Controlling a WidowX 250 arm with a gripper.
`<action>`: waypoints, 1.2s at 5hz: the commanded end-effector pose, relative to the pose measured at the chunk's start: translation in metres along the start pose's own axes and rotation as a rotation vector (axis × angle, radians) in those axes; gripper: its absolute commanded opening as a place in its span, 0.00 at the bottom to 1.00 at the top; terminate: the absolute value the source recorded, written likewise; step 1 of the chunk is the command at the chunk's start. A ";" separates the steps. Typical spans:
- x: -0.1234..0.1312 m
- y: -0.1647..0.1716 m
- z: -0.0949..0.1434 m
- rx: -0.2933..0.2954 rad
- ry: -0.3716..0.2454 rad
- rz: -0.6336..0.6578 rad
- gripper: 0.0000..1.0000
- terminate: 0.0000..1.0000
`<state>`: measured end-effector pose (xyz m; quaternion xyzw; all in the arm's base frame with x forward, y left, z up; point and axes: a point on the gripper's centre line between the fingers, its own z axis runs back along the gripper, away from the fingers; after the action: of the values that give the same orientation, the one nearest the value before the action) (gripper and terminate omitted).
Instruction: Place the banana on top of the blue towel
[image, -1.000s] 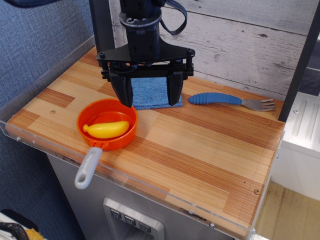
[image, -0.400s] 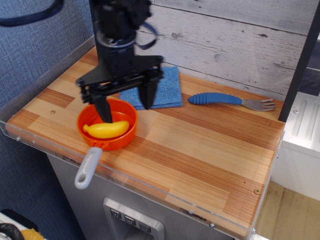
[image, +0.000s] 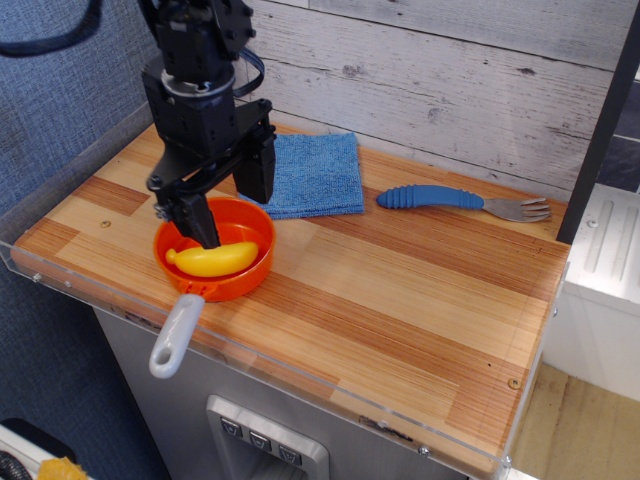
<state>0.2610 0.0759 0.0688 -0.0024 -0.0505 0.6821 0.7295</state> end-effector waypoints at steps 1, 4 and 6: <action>0.014 0.001 -0.004 0.008 -0.095 0.422 1.00 0.00; 0.017 -0.001 -0.032 0.087 -0.075 0.537 1.00 0.00; 0.016 0.002 -0.041 0.091 -0.071 0.562 1.00 0.00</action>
<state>0.2657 0.0958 0.0230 0.0486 -0.0351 0.8570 0.5118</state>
